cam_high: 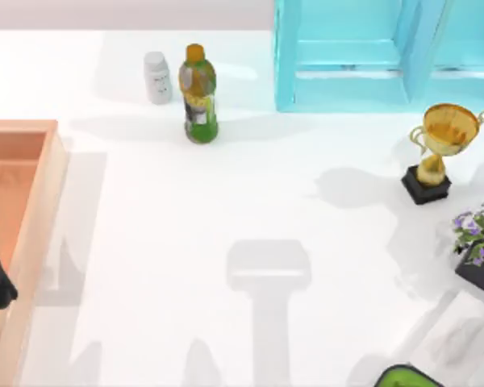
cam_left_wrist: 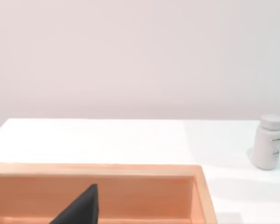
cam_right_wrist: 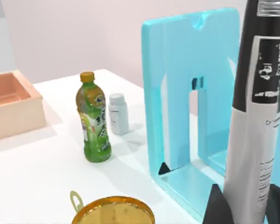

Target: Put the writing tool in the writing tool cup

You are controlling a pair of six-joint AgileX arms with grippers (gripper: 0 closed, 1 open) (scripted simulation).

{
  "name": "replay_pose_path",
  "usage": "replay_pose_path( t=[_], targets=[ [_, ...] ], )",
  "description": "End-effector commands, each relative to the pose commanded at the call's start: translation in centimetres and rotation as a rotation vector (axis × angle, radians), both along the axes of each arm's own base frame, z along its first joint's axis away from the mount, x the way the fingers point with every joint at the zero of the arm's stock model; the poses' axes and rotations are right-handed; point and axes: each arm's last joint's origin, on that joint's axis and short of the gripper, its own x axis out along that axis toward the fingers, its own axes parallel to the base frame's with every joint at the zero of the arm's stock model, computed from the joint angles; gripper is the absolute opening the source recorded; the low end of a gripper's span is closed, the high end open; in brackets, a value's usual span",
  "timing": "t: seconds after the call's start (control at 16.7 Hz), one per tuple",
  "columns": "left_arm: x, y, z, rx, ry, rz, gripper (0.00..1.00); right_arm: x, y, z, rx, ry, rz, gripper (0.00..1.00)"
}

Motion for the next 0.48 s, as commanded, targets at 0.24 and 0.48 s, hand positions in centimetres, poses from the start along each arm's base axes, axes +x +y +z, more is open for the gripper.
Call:
replay_pose_path(
  t=[0.24, 0.48],
  targets=[
    [0.0, 0.0, 0.0, 0.0, 0.0, 0.0, 1.0, -2.6, -3.4, -0.6, 0.012, -0.09, -0.036, 0.0],
    [0.0, 0.0, 0.0, 0.0, 0.0, 0.0, 1.0, -2.7, -3.5, -0.6, 0.012, -0.092, -0.037, 0.0]
  ],
)
